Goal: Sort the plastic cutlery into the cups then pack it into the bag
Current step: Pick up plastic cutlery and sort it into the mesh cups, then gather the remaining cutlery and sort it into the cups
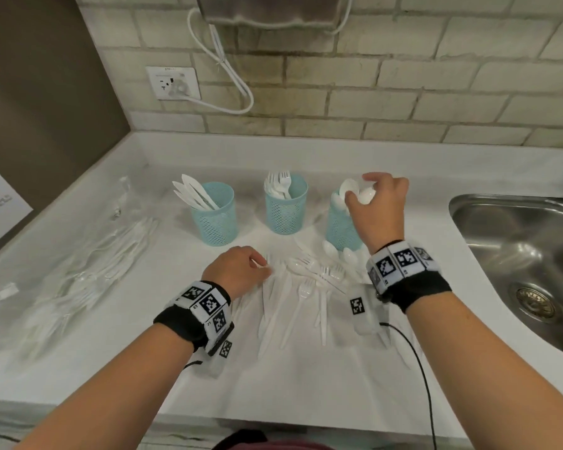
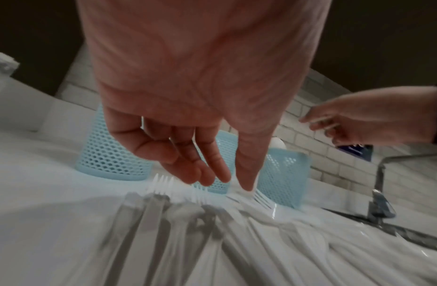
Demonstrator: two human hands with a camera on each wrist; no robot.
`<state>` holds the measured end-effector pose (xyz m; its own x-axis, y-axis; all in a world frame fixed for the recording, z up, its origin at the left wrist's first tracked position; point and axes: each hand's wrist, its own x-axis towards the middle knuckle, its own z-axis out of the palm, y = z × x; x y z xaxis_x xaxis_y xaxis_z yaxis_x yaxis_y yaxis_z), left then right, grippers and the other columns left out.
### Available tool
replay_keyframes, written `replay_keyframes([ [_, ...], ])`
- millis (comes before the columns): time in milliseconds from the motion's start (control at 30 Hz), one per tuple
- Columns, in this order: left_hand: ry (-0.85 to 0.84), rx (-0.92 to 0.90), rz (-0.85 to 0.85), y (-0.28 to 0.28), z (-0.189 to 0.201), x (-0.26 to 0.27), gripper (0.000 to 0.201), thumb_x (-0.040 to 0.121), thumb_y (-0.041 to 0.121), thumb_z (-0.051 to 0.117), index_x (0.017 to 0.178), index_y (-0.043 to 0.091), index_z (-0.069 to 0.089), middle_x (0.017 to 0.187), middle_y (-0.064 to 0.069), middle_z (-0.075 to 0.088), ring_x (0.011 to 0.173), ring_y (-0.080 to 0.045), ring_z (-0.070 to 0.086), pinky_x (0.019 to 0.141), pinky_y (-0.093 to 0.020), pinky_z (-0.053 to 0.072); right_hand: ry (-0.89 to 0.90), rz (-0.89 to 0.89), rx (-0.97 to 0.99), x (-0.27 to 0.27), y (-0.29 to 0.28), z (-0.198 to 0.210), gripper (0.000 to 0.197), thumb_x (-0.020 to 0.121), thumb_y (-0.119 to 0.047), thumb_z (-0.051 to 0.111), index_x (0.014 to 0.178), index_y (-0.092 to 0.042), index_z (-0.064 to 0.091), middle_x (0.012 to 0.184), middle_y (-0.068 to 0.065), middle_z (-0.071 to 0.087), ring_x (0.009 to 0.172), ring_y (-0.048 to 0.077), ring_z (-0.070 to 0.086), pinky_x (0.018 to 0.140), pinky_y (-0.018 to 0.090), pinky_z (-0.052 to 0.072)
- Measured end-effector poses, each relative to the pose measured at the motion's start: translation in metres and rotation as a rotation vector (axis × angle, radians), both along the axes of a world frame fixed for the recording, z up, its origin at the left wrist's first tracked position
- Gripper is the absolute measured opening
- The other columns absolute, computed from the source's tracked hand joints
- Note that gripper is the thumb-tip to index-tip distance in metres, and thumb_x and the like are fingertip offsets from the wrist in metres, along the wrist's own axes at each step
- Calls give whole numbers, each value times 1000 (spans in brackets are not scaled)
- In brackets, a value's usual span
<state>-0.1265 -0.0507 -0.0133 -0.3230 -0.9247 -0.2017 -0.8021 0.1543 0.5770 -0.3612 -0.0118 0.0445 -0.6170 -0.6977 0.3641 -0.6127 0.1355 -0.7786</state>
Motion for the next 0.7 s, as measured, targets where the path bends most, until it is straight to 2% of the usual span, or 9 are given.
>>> replay_keyframes([
  [67,-88,3,-57,9,-1,-5,21,76,48,69,88,33,60,86,15,57,88,-10,59,81,-28,46,31,92,48,15,11,-9,24,81,-20,66,104,-13,60,104,4,50,91,20,54,84,32,48],
  [133,-180,1,-126,17,-1,-12,29,70,53,71,89,34,60,86,16,54,90,-10,58,81,-29,47,45,222,301,24,22,-22,16,82,-18,65,97,-13,62,85,-2,55,82,17,57,77,29,47],
  [167,-231,-7,-154,19,-2,-15,33,68,56,72,89,35,59,89,16,54,92,-11,57,82,-30,47,74,275,469,26,28,-29,16,82,-19,65,97,-14,63,84,-2,58,85,18,59,76,27,46],
  [267,-327,-21,-183,23,-3,-18,40,66,57,73,94,32,59,101,11,56,97,-13,58,87,-33,48,221,333,825,27,42,-48,28,82,-23,64,108,-14,60,116,7,60,111,25,56,88,30,44],
  [367,-309,-35,-159,23,-4,-16,36,71,51,72,98,29,60,105,7,57,98,-14,58,86,-32,48,252,308,845,28,48,-55,38,84,-20,61,122,-15,55,135,11,52,123,24,50,97,32,42],
  [433,-287,-51,-145,23,-4,-14,33,73,47,72,98,28,60,107,5,59,98,-15,58,87,-31,47,266,299,834,29,49,-56,42,86,-16,59,128,-16,52,140,12,49,127,23,47,98,31,41],
  [467,-283,-60,-143,23,-4,-13,33,75,46,71,99,28,59,107,5,59,99,-15,58,87,-31,47,277,310,845,30,49,-56,40,86,-14,58,126,-15,55,138,12,50,126,23,49,98,31,42],
  [600,-287,-106,-119,28,-3,-7,39,77,51,68,105,27,54,110,5,54,103,-16,55,86,-31,44,274,331,884,34,48,-57,23,82,-17,60,103,-9,67,109,8,66,103,25,61,88,32,51],
  [700,-256,-128,-46,28,-4,6,40,84,51,59,111,22,50,116,1,50,110,-20,52,86,-34,42,253,316,894,36,47,-54,10,79,-18,62,78,-8,62,91,6,63,94,25,62,75,27,48],
])
